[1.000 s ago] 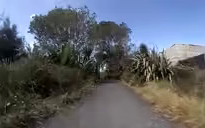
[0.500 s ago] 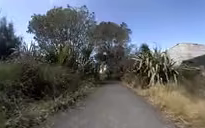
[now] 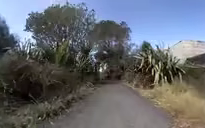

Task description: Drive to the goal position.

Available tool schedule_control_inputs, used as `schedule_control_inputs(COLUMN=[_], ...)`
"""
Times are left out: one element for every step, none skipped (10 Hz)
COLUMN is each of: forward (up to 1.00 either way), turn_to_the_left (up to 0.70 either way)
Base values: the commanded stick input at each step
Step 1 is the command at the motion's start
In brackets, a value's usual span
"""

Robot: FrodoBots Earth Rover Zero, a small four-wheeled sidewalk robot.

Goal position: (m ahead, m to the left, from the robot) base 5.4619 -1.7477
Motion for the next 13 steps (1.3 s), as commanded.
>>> schedule_control_inputs(forward=[0.7, 0.7, 0.7, 0.7, 0.7, 0.7, 0.7, 0.7, 0.7, 0.7, 0.7, 0.7, 0.7], turn_to_the_left=[-0.35, 0.0, 0.0, 0.0, 0.0, 0.0, 0.0, 0.0, 0.0, 0.0, 0.0, 0.0, 0.0])
